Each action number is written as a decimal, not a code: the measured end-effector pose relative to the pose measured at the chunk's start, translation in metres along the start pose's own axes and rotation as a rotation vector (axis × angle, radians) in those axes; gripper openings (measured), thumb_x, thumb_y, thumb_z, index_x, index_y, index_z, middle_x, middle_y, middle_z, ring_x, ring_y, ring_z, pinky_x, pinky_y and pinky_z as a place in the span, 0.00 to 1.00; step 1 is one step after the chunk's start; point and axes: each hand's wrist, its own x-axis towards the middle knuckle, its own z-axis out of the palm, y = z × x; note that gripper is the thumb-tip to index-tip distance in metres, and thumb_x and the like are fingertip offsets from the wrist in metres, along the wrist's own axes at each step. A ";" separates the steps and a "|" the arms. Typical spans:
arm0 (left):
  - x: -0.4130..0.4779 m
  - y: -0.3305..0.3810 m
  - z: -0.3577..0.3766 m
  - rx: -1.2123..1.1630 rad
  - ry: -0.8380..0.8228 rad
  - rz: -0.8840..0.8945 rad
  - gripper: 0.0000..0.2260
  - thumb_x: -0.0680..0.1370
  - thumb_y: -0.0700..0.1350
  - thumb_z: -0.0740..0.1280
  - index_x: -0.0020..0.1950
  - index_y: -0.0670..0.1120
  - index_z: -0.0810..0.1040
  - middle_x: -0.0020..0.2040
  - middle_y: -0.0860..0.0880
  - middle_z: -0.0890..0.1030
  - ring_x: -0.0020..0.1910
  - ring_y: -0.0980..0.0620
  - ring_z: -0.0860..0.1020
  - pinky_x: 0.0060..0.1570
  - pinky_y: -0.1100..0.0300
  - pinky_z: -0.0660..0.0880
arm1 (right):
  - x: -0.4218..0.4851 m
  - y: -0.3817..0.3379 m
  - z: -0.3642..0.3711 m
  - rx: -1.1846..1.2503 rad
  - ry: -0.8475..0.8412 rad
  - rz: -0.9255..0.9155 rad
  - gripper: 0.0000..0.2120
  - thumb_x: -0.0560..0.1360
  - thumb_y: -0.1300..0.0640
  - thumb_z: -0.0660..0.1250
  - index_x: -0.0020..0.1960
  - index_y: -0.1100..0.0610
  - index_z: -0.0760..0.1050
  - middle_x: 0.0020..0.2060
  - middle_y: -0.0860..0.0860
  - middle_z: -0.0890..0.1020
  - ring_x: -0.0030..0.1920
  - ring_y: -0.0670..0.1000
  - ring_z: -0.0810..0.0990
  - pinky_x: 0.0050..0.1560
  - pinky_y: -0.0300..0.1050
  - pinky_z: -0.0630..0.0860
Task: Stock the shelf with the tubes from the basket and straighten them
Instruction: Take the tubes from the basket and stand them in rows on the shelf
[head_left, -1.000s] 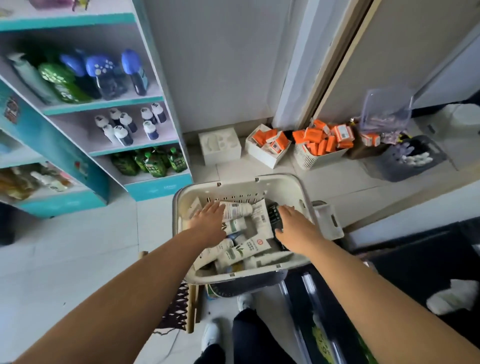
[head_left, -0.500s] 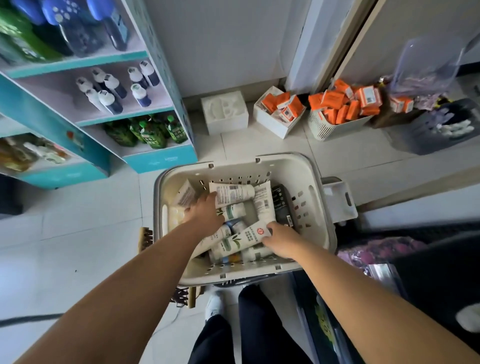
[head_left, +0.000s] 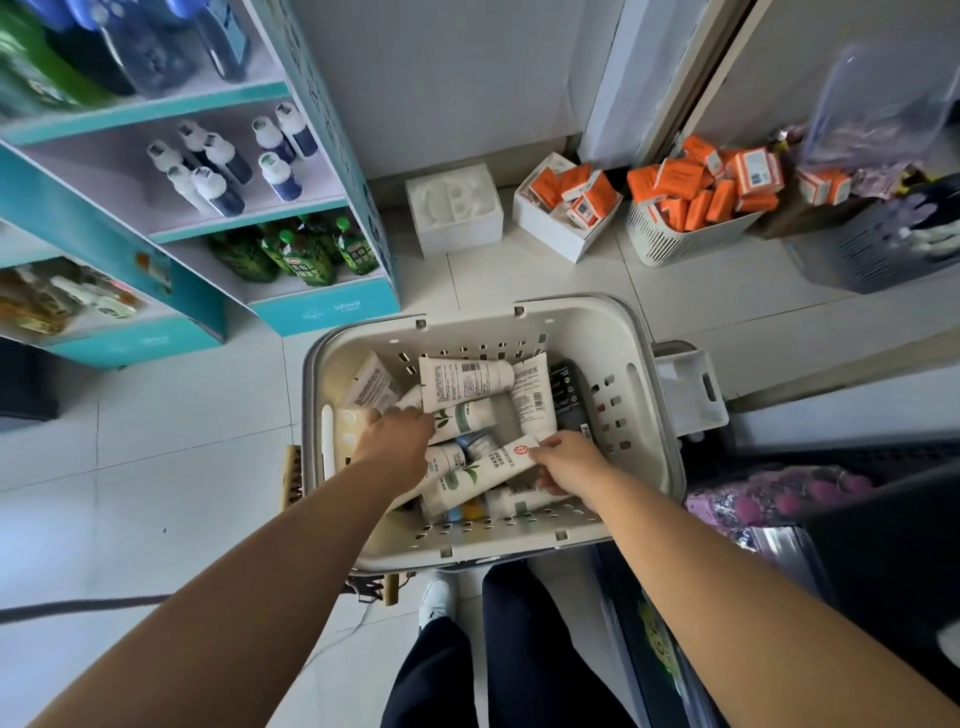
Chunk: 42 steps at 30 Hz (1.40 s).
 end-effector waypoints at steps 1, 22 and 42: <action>-0.003 0.000 0.003 0.017 -0.037 0.017 0.17 0.74 0.41 0.63 0.63 0.48 0.73 0.61 0.47 0.76 0.58 0.45 0.75 0.60 0.50 0.69 | 0.001 0.001 -0.001 0.016 -0.003 0.008 0.04 0.80 0.60 0.63 0.48 0.60 0.74 0.35 0.56 0.77 0.32 0.50 0.76 0.38 0.46 0.76; -0.012 -0.019 -0.022 -0.041 -0.254 -0.066 0.16 0.75 0.60 0.65 0.51 0.48 0.76 0.51 0.49 0.79 0.52 0.48 0.77 0.49 0.55 0.74 | -0.010 -0.004 -0.028 0.042 0.134 -0.023 0.04 0.80 0.64 0.61 0.50 0.56 0.70 0.49 0.54 0.81 0.40 0.51 0.83 0.50 0.53 0.81; 0.033 0.032 0.009 -0.022 0.104 -0.005 0.24 0.73 0.47 0.71 0.66 0.46 0.68 0.61 0.44 0.70 0.57 0.43 0.74 0.53 0.50 0.74 | -0.014 0.000 -0.027 -0.041 0.184 -0.090 0.04 0.79 0.63 0.63 0.49 0.55 0.71 0.49 0.54 0.80 0.41 0.51 0.83 0.48 0.50 0.82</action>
